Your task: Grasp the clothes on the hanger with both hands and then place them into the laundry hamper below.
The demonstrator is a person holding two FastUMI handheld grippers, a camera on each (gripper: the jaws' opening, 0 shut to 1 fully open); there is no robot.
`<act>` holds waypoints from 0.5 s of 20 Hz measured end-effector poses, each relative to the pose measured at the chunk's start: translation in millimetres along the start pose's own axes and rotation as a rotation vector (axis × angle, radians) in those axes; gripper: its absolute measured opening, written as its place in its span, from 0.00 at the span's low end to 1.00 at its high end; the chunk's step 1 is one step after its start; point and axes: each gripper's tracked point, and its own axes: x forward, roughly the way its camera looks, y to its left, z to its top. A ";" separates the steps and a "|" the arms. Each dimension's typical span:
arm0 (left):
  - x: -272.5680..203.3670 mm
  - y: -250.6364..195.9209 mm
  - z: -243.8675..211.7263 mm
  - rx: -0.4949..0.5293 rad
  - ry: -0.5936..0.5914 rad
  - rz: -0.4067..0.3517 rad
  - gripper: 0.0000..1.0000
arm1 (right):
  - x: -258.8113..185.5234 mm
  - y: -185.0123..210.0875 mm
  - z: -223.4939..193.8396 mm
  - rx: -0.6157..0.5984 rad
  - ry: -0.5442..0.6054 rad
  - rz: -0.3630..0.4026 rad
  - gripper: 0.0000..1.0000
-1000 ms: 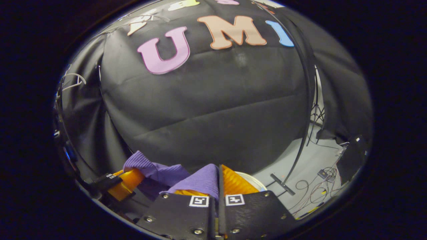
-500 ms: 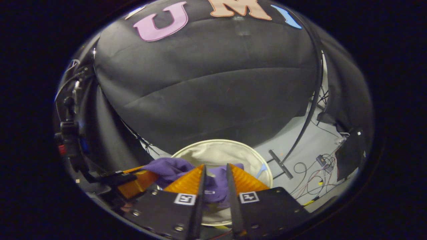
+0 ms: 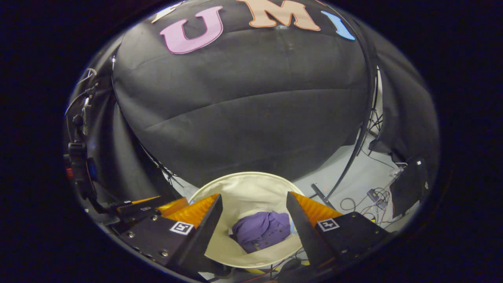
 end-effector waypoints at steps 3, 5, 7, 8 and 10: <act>-13.8 -1.5 14.3 0.009 -0.039 -0.006 0.98 | -12.0 -0.7 11.3 0.011 -0.021 -0.005 0.99; -26.1 -2.4 22.8 0.009 -0.050 -0.013 0.97 | -21.1 3.9 25.3 0.003 -0.056 -0.005 0.99; -37.4 -5.8 37.1 0.009 -0.078 -0.022 0.97 | -34.1 10.3 40.7 -0.015 -0.090 -0.002 0.99; -43.3 -5.2 46.8 0.017 -0.102 -0.016 0.98 | -41.5 13.2 50.5 -0.018 -0.109 -0.001 0.99; -56.9 -4.5 67.6 0.034 -0.154 -0.008 0.98 | -53.7 19.4 66.2 -0.017 -0.147 0.011 0.99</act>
